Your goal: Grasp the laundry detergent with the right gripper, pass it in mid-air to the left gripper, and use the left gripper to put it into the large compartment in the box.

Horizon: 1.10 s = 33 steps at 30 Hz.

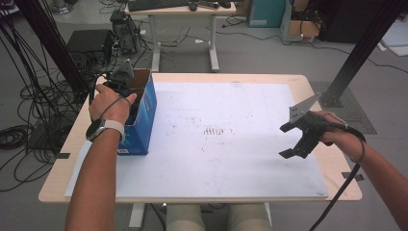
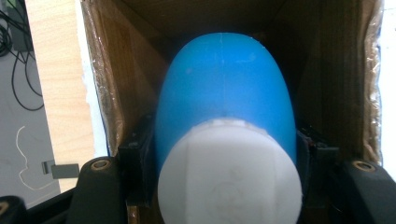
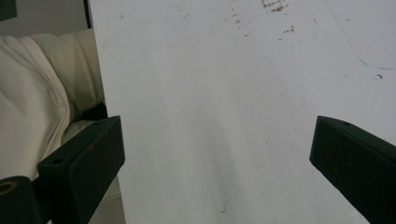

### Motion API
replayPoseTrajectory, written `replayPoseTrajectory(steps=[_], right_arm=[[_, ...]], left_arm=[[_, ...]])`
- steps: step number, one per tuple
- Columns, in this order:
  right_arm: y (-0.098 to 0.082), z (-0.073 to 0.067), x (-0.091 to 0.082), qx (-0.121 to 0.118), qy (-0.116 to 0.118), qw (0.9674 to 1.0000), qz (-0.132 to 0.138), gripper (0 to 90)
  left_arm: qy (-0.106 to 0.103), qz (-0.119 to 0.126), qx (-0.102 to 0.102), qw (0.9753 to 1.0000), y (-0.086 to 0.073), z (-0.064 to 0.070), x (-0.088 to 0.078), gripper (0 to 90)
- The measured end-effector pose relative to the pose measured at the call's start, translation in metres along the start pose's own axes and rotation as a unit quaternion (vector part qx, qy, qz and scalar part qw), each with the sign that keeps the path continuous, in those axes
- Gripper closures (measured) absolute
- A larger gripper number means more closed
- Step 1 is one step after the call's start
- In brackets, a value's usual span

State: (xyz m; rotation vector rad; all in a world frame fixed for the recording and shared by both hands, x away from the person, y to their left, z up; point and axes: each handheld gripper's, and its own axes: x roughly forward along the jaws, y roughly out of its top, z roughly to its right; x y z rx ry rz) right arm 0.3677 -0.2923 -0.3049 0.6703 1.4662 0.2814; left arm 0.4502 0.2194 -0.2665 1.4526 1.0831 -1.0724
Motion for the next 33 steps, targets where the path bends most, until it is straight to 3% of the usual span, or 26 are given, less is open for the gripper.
replayPoseTrajectory(steps=[33], right_arm=[[0.0004, 0.0002, 0.0004, -0.001, 0.001, 1.0000, -0.002, 3.2]], left_arm=[[0.004, 0.000, 0.002, 1.0000, -0.0007, 0.0000, 0.0001, 37.4]])
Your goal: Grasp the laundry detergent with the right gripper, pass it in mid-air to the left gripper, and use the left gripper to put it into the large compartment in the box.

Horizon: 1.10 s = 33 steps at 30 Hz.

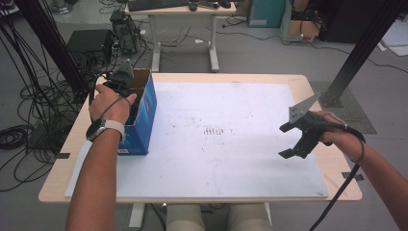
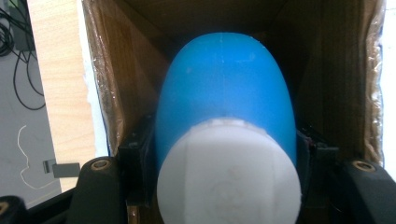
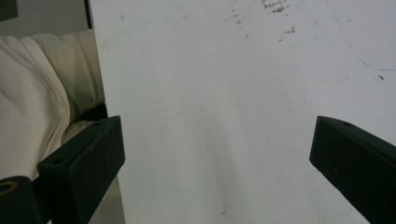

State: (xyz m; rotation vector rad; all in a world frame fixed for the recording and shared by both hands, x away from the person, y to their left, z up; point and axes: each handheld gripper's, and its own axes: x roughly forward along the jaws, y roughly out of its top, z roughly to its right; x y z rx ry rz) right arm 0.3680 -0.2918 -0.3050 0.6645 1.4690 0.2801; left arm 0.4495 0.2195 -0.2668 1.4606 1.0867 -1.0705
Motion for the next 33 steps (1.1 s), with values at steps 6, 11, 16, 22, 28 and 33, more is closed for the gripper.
replayPoseTrajectory(steps=[6, 11, 16, 22, 28, 33], right_arm=[[-0.0002, 0.0004, 0.0000, -0.001, 0.000, 1.0000, 0.001, 3.2], [-0.0003, 0.0001, 0.0006, -0.001, 0.000, 1.0000, 0.004, 3.2], [-0.0003, 0.0003, 0.0007, -0.002, 0.000, 1.0000, 0.004, 3.2], [-0.0006, 0.0000, 0.0008, 0.001, 0.000, 1.0000, 0.002, 3.3], [-0.0007, -0.0001, 0.0007, 0.001, 0.000, 1.0000, 0.003, 3.2], [-0.0006, 0.0002, 0.0012, -0.001, 0.001, 1.0000, 0.004, 3.2]], left_arm=[[-0.001, -0.001, 0.000, 1.0000, 0.0000, -0.0002, -0.0002, 37.4], [0.001, -0.002, 0.001, 1.0000, 0.0000, -0.0001, -0.0001, 37.4], [0.000, -0.003, 0.000, 1.0000, 0.0001, -0.0004, -0.0003, 37.4], [-0.001, -0.004, -0.002, 1.0000, 0.0003, -0.0003, -0.0004, 37.3], [-0.001, -0.004, -0.002, 1.0000, 0.0004, -0.0004, -0.0004, 37.4], [-0.001, -0.004, -0.001, 1.0000, 0.0004, -0.0005, -0.0004, 37.3]])
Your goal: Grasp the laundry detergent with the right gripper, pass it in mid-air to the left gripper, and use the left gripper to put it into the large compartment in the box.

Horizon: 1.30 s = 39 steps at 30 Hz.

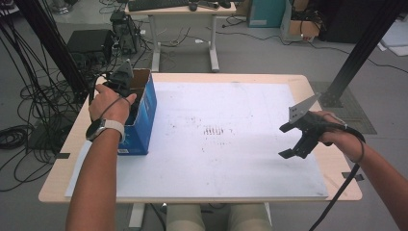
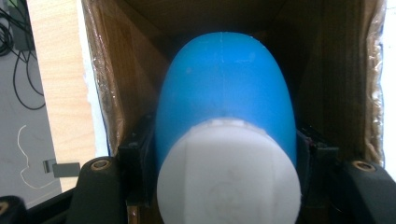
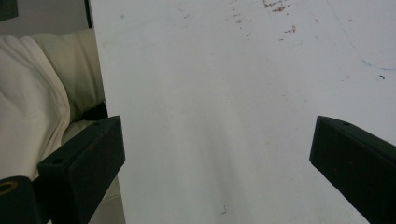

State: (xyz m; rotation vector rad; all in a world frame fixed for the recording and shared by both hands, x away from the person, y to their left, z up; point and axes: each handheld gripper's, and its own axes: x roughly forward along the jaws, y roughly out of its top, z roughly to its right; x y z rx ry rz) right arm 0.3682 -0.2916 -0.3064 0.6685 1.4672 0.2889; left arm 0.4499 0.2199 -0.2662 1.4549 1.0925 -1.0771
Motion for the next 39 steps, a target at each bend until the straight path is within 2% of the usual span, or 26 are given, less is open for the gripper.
replayPoseTrajectory(steps=[39], right_arm=[[-0.0001, -0.0001, 0.0013, 0.001, 0.002, 1.0000, -0.002, 3.2]], left_arm=[[-0.001, 0.002, 0.003, 1.0000, -0.0002, -0.0004, 0.0003, 37.3]])
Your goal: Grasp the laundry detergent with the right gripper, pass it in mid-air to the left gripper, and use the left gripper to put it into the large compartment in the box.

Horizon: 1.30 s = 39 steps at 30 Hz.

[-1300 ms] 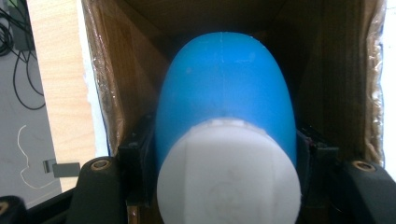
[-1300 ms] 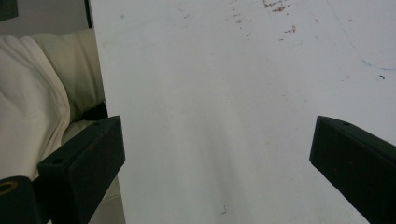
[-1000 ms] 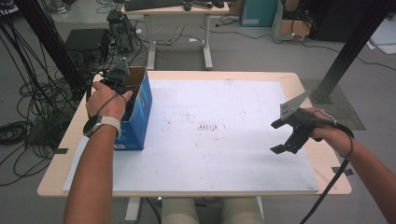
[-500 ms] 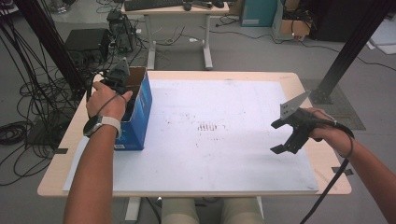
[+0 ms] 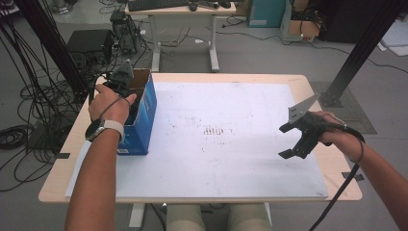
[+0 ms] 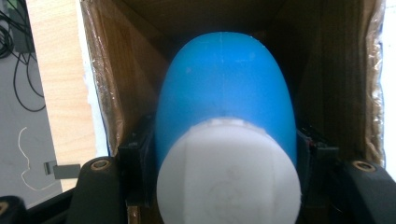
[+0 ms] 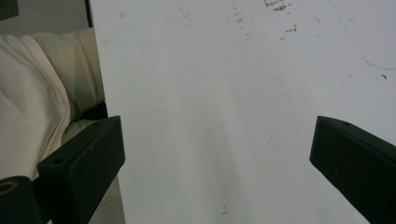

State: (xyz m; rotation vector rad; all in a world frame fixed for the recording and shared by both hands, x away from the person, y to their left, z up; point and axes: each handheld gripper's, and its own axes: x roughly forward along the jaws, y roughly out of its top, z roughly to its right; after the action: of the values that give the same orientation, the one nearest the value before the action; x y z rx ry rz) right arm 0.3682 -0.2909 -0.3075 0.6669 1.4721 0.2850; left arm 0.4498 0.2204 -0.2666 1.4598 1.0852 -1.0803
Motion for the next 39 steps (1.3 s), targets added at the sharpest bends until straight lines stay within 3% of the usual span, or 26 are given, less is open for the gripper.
replayPoseTrajectory(steps=[16, 24, 29, 33, 36, 39], right_arm=[[-0.002, 0.000, 0.002, 0.002, 0.002, 1.0000, -0.002, 3.2], [-0.002, -0.001, 0.001, 0.001, 0.003, 1.0000, -0.008, 3.3], [-0.003, -0.001, 0.001, 0.002, 0.002, 1.0000, -0.009, 3.2], [-0.003, -0.001, 0.001, 0.003, 0.001, 1.0000, -0.006, 3.2], [-0.002, -0.001, 0.000, 0.002, 0.001, 1.0000, -0.006, 3.3], [-0.001, -0.001, 0.000, 0.002, 0.000, 1.0000, -0.007, 3.3]], left_arm=[[-0.006, 0.009, -0.002, 0.9999, -0.001, -0.003, 0.001, 36.8], [-0.014, 0.011, 0.001, 0.9998, -0.001, -0.002, 0.003, 28.3], [-0.024, 0.008, 0.007, 0.9996, -0.001, -0.003, 0.001, 27.9], [-0.017, 0.022, 0.012, 0.9995, -0.002, -0.005, -0.005, 24.1], [-0.030, 0.033, 0.016, 0.9989, -0.003, -0.010, -0.014, 23.0], [-0.029, 0.049, 0.012, 0.9983, -0.003, -0.012, -0.023, 14.3]])
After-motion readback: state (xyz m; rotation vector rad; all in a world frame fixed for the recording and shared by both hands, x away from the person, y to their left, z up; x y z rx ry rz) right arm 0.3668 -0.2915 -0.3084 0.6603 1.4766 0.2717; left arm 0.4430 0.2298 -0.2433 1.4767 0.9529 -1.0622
